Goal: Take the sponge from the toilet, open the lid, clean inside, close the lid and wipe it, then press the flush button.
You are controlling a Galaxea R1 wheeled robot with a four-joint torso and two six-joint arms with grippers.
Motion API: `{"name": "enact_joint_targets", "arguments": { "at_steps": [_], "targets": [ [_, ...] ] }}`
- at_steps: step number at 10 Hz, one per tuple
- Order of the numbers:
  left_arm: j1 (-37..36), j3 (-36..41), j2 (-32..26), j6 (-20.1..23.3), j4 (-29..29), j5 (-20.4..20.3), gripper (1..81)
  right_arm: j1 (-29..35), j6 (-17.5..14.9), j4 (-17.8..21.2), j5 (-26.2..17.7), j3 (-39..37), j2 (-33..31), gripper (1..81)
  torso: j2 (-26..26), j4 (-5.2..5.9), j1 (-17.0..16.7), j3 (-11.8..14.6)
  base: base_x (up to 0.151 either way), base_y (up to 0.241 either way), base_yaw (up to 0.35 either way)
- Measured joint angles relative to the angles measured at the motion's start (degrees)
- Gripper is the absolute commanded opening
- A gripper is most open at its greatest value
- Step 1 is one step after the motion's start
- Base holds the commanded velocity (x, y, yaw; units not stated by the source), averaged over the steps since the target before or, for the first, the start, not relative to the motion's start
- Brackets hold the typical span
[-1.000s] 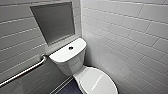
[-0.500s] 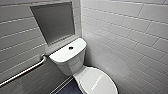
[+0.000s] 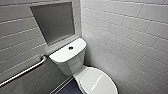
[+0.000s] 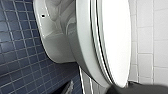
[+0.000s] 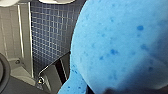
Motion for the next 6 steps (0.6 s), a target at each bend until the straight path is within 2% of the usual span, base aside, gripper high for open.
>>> {"name": "enact_joint_targets", "arguments": {
  "at_steps": [4,5,6],
  "targets": [
    [-2.46,-2.56,3.32,-2.83,0.00,-0.17,81.1,-0.79,0.00,-0.22,0.04,-3.01,3.17,1.0,0.00,-0.02,0.00,0.00,0.000,0.000,0.000],
    [-2.43,-2.76,3.67,-2.95,0.00,-0.20,81.1,-0.79,0.00,-0.41,0.04,-3.04,3.38,1.0,0.00,-0.39,0.00,0.00,0.000,0.000,0.000],
    [-2.43,-3.30,3.72,-3.22,0.00,-0.20,81.1,-0.63,0.00,-0.77,0.09,-3.23,3.45,1.0,0.00,-1.50,0.00,0.00,0.000,0.000,0.000]
  ]
}}
